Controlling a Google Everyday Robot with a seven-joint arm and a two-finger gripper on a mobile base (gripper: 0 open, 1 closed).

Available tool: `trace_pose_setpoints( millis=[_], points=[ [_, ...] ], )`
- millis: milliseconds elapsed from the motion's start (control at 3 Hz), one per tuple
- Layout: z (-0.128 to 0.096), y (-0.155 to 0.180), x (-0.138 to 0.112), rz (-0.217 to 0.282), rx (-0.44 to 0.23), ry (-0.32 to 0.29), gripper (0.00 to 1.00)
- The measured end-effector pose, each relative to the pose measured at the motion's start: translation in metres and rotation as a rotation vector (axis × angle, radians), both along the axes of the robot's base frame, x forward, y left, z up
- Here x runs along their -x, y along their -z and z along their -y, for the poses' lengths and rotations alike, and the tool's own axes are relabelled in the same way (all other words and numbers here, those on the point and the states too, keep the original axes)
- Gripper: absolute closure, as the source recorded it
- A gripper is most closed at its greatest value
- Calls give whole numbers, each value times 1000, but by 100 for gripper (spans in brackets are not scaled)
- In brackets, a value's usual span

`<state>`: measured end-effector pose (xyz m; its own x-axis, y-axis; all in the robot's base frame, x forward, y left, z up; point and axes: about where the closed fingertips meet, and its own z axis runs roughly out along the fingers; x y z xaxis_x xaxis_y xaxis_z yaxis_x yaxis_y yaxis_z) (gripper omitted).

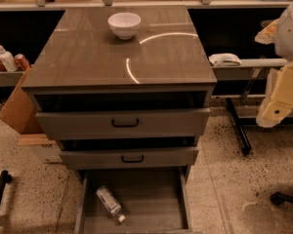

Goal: Pick blue plastic bottle from bottom drawer and place on counter

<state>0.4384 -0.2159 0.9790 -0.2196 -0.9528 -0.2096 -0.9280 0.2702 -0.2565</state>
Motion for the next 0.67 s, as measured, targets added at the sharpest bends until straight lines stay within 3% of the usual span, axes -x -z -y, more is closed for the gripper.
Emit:
trace_pose_setpoints(
  millis=[667],
  points=[
    [-3,11,0,-3,-35,10,0]
  ],
)
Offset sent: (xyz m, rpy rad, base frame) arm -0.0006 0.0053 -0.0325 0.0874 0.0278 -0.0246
